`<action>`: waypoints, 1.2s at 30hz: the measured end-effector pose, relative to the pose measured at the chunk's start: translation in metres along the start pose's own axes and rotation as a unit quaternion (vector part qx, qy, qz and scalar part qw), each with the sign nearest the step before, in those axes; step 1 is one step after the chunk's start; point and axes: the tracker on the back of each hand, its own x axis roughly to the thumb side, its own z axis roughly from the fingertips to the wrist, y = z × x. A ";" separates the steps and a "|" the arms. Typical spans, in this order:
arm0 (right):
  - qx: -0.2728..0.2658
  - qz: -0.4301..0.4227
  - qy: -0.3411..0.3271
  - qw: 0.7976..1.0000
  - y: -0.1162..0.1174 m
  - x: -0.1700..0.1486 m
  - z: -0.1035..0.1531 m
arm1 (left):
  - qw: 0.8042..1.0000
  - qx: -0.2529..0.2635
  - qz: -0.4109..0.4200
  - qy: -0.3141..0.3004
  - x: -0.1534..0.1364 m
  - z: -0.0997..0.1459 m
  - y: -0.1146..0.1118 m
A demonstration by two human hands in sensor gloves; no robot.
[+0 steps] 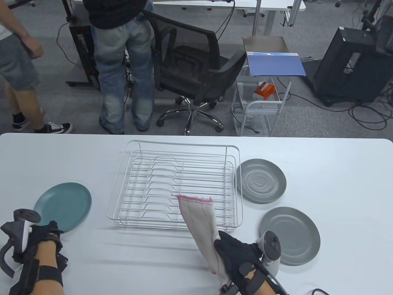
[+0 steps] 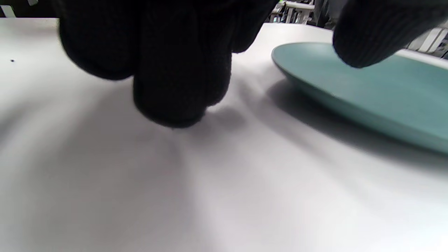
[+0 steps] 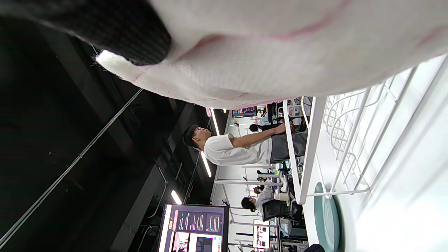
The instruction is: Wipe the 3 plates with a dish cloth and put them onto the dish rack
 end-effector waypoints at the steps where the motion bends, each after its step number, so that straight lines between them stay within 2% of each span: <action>1: 0.000 0.002 0.001 1.000 0.000 0.000 0.000 | 1.000 -0.004 -0.005 0.003 0.001 -0.003 -0.001; 3: 0.000 0.005 0.004 1.000 0.000 -0.001 0.000 | 1.000 -0.016 0.002 0.016 0.004 -0.009 -0.005; 9: -0.006 0.012 0.012 1.000 -0.004 -0.004 -0.002 | 0.999 0.006 -0.034 0.033 0.012 -0.020 -0.007; 14: -0.005 0.013 0.015 1.000 -0.004 -0.004 -0.002 | 0.998 -0.021 0.041 0.037 0.008 -0.025 -0.010; 17: -0.003 0.016 0.016 1.000 -0.003 -0.004 -0.002 | 0.989 -0.035 0.135 0.042 -0.003 -0.025 -0.015; 19: -0.003 0.015 0.016 1.000 -0.003 -0.004 -0.003 | 0.980 -0.049 0.192 0.030 -0.010 -0.025 -0.017; 22: -0.002 0.014 0.013 1.000 -0.002 -0.005 -0.003 | 0.943 -0.061 0.326 0.010 -0.019 -0.019 -0.019; 25: -0.001 0.016 0.010 1.000 -0.001 -0.005 -0.002 | 0.934 -0.036 0.352 -0.041 -0.019 -0.007 -0.009; 28: 0.000 0.017 0.007 1.000 0.000 -0.004 -0.002 | 0.933 0.016 0.349 -0.089 -0.019 0.011 0.006; 29: -0.002 0.016 0.005 1.000 0.000 -0.003 -0.002 | 0.922 0.040 0.370 -0.109 -0.019 0.020 0.012; 33: -0.006 0.019 -0.002 1.000 0.001 -0.001 -0.001 | 0.881 0.080 0.431 -0.179 -0.021 0.052 0.032; 36: -0.013 0.025 -0.011 1.000 0.003 0.000 0.000 | 0.842 0.082 0.477 -0.238 -0.020 0.080 0.043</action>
